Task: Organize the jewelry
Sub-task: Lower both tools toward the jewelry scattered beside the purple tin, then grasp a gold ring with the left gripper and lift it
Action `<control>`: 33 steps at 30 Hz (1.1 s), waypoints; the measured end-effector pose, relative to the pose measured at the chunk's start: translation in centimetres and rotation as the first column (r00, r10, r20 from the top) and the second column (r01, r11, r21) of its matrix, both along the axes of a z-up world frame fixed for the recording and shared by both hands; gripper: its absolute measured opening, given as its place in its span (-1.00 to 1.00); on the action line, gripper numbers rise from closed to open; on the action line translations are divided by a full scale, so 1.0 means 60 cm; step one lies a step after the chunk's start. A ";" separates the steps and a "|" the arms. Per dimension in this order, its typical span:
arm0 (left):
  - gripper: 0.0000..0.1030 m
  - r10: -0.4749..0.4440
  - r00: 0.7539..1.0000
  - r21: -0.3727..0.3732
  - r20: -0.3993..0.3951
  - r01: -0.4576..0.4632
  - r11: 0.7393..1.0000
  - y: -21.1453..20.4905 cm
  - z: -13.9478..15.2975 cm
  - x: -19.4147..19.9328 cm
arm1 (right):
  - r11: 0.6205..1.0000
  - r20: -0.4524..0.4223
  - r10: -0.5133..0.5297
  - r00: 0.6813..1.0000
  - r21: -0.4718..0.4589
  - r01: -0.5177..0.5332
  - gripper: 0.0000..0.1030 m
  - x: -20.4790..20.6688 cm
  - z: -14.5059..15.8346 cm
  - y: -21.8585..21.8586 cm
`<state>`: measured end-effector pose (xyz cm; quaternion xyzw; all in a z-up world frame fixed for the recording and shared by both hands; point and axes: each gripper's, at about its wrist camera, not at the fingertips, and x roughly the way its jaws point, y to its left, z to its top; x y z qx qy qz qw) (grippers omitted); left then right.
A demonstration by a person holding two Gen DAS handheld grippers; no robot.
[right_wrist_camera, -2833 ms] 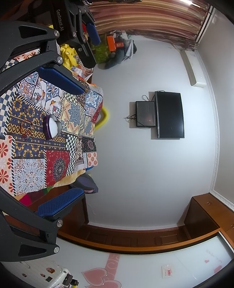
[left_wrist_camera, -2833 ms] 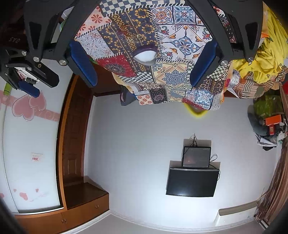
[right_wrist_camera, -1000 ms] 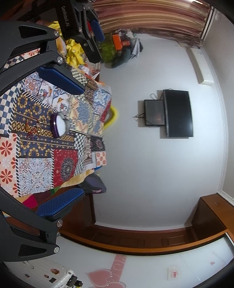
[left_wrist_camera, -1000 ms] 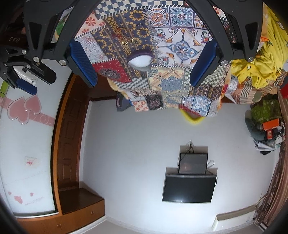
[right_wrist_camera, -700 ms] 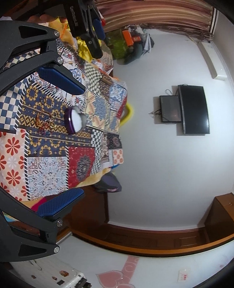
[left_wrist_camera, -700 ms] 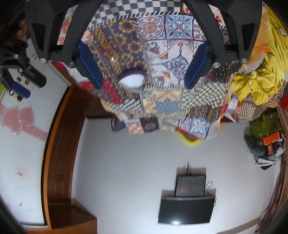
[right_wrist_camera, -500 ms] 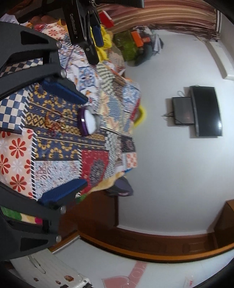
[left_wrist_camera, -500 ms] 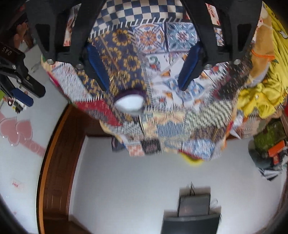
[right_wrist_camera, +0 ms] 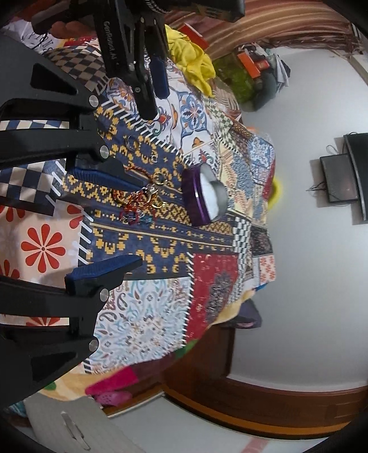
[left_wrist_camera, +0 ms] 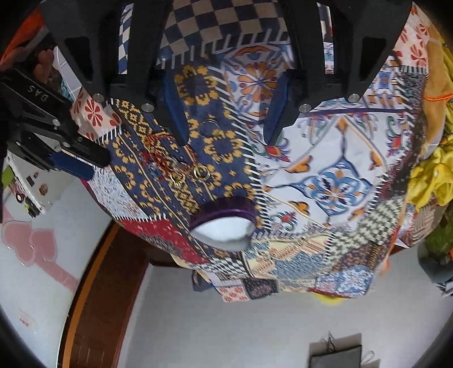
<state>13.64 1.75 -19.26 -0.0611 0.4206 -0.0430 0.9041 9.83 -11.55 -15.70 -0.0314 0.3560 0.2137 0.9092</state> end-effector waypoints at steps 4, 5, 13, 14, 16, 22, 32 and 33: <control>-0.06 -0.031 0.999 -0.005 -0.028 0.031 0.999 -0.008 -0.016 0.015 | 1.000 -0.041 0.008 0.999 0.011 -0.008 -0.20 0.014 -0.014 -0.003; -0.11 -0.038 0.999 -0.006 -0.038 0.038 0.999 -0.010 -0.021 0.019 | 1.000 -0.049 0.011 0.999 0.010 -0.011 -0.27 0.018 -0.017 -0.003; -0.32 -0.038 0.996 -0.028 -0.081 0.036 0.999 -0.008 -0.049 0.036 | 0.999 -0.112 0.049 0.993 0.018 -0.047 -0.46 0.048 -0.045 0.006; -0.33 -0.040 0.996 -0.027 -0.081 0.038 0.999 -0.009 -0.050 0.036 | 0.999 -0.115 0.052 0.992 0.015 -0.051 -0.47 0.053 -0.049 0.008; -0.33 -0.046 0.996 -0.028 -0.081 0.043 0.999 -0.011 -0.052 0.037 | 0.998 -0.122 0.059 0.991 0.012 -0.058 -0.47 0.058 -0.054 0.012; -0.47 -0.045 0.996 -0.038 -0.083 0.042 0.998 -0.011 -0.056 0.038 | 0.997 -0.116 0.075 0.990 -0.007 -0.076 -0.50 0.069 -0.062 0.022; -0.63 -0.047 0.995 -0.062 -0.083 0.042 0.997 -0.009 -0.058 0.044 | 0.993 -0.092 0.088 0.992 -0.074 -0.095 -0.87 0.068 -0.070 0.029; -0.63 -0.048 0.995 -0.061 -0.083 0.043 0.997 -0.009 -0.057 0.043 | 0.993 -0.094 0.087 0.992 -0.069 -0.094 -0.87 0.068 -0.069 0.028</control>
